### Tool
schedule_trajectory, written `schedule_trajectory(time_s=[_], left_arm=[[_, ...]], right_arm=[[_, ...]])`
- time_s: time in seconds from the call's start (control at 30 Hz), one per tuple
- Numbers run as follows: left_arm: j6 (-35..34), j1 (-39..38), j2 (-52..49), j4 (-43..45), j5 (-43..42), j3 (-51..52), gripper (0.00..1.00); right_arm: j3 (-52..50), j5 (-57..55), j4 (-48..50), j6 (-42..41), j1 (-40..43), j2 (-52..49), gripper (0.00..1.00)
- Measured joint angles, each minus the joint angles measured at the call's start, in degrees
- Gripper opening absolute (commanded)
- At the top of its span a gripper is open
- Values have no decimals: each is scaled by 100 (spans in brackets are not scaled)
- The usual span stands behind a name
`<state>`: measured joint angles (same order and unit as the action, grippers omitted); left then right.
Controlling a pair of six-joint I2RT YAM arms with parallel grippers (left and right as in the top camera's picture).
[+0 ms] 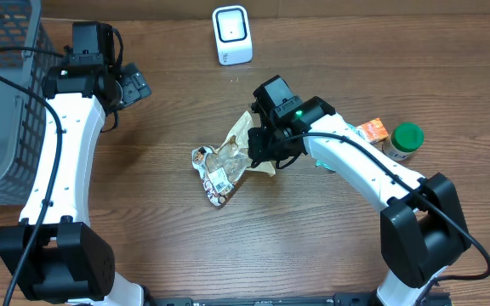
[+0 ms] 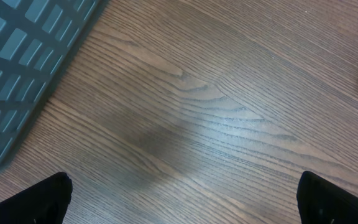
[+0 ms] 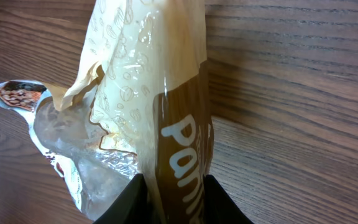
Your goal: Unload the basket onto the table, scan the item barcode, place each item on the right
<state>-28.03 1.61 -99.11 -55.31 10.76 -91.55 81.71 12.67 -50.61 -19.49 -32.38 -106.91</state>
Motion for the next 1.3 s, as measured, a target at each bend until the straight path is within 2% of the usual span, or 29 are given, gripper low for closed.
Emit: schedule_trajectory(time_s=[0.33, 0.43, 0.5, 0.6, 0.7, 1.3], left_arm=[[0, 0, 0, 0, 0, 0, 100], [0, 0, 0, 0, 0, 0, 100], [0, 0, 0, 0, 0, 0, 100], [0, 0, 0, 0, 0, 0, 100], [0, 0, 0, 0, 0, 0, 100], [0, 0, 0, 0, 0, 0, 100]], right_arm=[[0, 4, 0, 0, 0, 0, 11], [0, 2, 0, 0, 0, -2, 20], [0, 2, -2, -2, 0, 0, 21], [0, 2, -2, 0, 0, -2, 17], [0, 2, -2, -2, 0, 0, 4], [7, 7, -52, 4, 0, -2, 4]])
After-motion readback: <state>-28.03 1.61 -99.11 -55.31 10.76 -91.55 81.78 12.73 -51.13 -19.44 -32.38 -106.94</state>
